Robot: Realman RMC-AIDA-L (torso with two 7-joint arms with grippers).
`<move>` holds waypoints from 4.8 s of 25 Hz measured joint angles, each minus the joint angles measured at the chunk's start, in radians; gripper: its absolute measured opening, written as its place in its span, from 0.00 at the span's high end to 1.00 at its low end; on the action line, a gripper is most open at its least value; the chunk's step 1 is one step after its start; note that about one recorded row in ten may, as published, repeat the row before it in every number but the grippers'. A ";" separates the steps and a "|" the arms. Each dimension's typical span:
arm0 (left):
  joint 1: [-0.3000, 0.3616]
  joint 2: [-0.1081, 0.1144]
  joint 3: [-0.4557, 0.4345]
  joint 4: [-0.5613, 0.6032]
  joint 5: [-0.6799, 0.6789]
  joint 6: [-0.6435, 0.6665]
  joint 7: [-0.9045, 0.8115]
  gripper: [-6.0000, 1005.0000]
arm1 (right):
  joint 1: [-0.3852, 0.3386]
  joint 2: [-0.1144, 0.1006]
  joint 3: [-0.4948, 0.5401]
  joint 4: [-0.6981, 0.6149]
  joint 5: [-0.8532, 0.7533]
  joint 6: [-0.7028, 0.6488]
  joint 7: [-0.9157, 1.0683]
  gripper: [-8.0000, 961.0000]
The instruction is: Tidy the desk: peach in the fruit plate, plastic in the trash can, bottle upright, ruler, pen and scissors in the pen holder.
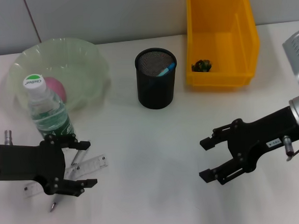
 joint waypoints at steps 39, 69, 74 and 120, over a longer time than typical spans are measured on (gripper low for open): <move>-0.107 -0.004 0.258 -0.003 0.146 -0.201 -0.302 0.18 | 0.000 0.003 -0.005 0.050 -0.001 0.019 0.009 0.11; -0.128 -0.004 0.264 -0.051 0.160 -0.248 -0.288 0.18 | 0.009 0.002 -0.043 0.075 -0.016 0.051 0.008 0.11; -0.128 -0.004 0.263 -0.054 0.160 -0.249 -0.286 0.18 | 0.009 0.002 -0.043 0.075 -0.016 0.051 0.008 0.11; -0.062 -0.005 0.314 0.146 0.048 -0.169 -0.311 0.61 | 0.021 0.002 -0.053 0.094 -0.042 0.074 0.031 0.11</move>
